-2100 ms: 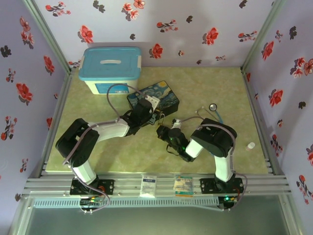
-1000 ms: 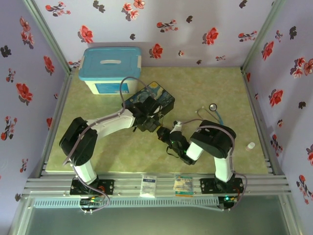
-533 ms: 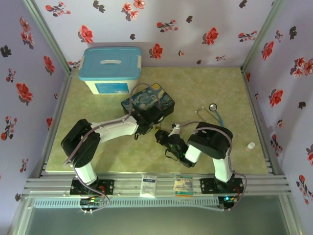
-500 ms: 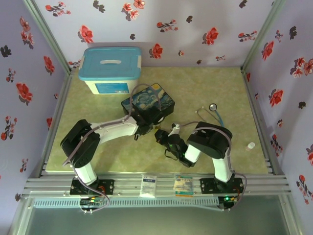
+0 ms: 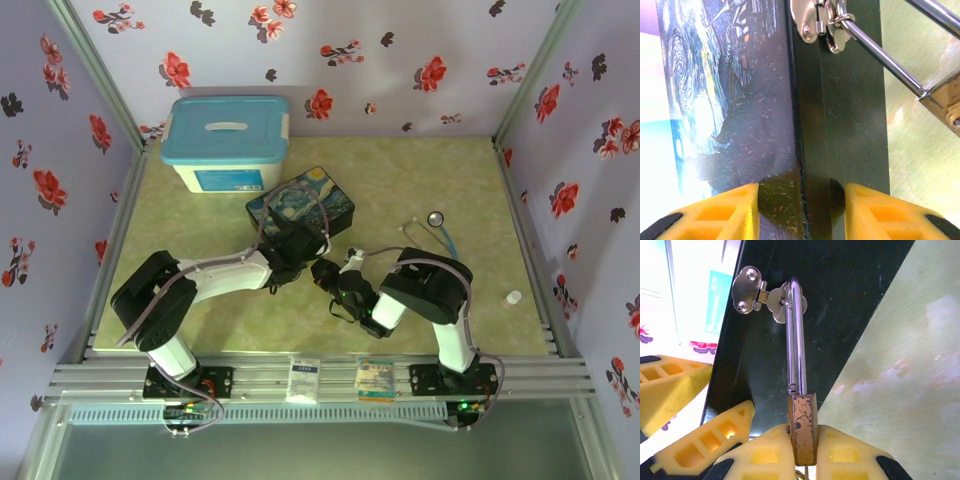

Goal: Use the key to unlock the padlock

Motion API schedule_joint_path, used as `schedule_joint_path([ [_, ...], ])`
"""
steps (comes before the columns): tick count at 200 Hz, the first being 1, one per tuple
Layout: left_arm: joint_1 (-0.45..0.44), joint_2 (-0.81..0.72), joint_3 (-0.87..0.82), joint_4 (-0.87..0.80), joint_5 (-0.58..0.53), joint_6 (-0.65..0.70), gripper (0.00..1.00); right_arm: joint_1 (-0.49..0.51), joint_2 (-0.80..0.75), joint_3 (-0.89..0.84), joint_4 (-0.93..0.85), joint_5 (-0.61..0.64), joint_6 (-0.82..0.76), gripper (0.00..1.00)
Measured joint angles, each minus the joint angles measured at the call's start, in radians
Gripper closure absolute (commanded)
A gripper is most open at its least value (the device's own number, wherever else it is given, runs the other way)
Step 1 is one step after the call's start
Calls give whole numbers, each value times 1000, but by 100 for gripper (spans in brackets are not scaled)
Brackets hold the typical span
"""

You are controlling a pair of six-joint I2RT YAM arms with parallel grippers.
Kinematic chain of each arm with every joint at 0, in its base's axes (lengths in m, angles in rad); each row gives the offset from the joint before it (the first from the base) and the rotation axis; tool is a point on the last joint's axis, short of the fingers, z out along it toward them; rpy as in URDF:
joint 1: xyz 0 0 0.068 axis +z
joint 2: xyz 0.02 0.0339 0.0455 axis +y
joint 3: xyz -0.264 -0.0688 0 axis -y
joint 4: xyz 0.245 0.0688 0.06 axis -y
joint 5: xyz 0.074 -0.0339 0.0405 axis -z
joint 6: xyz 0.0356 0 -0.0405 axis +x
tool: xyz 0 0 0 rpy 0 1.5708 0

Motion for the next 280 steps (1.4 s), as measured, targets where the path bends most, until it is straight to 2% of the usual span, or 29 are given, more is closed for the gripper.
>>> schedule_joint_path([
  [33,8,-1,-2,23,23,28,59,2,61,55,3,42,82,100],
  [53,9,-7,-14,43,23,45,65,2,77,90,-3,40,89,100],
  [114,10,-45,-72,116,37,95,68,3,76,101,2,90,64,100],
  [132,10,-52,-80,128,42,98,72,0,76,105,1,87,57,100],
  [188,14,-60,-96,166,58,91,72,-54,47,133,-45,9,-16,100],
  [198,16,-61,-97,170,66,85,76,-55,24,125,-68,9,-45,100],
  [217,16,-63,-101,172,65,89,76,-47,-11,95,-77,35,-64,100],
  [236,16,-64,-105,178,66,94,77,-45,-12,72,-61,49,-44,100],
  [280,16,-74,-125,207,69,101,78,-47,13,61,13,48,113,100],
])
